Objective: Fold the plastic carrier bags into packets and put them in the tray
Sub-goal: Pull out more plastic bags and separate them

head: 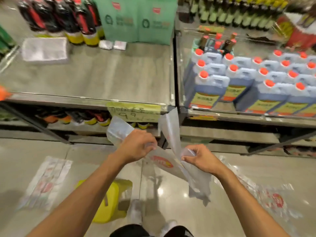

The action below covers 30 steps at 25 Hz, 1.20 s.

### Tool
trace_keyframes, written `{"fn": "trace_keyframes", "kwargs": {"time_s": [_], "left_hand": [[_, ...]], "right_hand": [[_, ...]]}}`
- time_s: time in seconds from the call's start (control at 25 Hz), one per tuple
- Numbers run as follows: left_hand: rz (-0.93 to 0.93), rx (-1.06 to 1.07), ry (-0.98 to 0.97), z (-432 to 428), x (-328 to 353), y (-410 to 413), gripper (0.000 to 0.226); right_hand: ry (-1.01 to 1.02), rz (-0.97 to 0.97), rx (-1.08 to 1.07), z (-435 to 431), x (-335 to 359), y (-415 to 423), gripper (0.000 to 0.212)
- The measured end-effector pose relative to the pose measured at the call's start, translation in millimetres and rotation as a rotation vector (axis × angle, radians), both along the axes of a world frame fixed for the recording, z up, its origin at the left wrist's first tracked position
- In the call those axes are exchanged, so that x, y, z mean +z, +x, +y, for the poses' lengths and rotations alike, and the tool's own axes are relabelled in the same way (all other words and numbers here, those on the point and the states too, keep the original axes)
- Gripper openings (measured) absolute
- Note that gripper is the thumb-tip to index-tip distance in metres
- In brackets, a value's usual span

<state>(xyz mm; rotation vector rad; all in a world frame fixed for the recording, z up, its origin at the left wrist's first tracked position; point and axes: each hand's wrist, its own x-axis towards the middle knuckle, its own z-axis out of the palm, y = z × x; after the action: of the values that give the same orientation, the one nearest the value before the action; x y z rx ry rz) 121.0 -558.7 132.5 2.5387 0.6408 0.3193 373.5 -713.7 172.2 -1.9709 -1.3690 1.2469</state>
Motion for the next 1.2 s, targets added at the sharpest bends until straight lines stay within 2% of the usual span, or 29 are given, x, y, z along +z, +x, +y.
{"fn": "trace_keyframes", "kwargs": {"time_s": [0.2, 0.36, 0.48, 0.72, 0.8, 1.0, 1.2], "left_hand": [[-0.066, 0.136, -0.067, 50.8, 12.0, -73.6, 0.011], [-0.164, 0.231, -0.095, 86.7, 23.3, -107.6, 0.009], [-0.213, 0.294, -0.125, 117.5, 36.8, -113.7, 0.005], [-0.280, 0.341, -0.159, 186.8, 82.7, -96.5, 0.007], [-0.307, 0.382, -0.208, 210.1, 105.0, -91.9, 0.008], [-0.342, 0.470, -0.297, 270.5, 160.8, -104.4, 0.010], [-0.367, 0.510, -0.310, 324.2, 179.2, -130.2, 0.013]], "right_hand": [[0.062, -0.001, 0.138, 82.0, 12.0, -66.3, 0.011], [0.108, 0.108, 0.220, 133.9, 23.4, -95.4, 0.015], [0.099, 0.198, 0.285, 173.2, 33.0, -104.5, 0.026], [0.081, 0.419, 0.360, 269.7, 49.7, -90.1, 0.017], [0.064, 0.486, 0.392, 307.8, 66.1, -84.0, 0.019], [0.125, 0.633, 0.533, 398.9, 110.3, -94.0, 0.009], [0.098, 0.745, 0.529, 465.0, 117.7, -112.0, 0.017]]}}
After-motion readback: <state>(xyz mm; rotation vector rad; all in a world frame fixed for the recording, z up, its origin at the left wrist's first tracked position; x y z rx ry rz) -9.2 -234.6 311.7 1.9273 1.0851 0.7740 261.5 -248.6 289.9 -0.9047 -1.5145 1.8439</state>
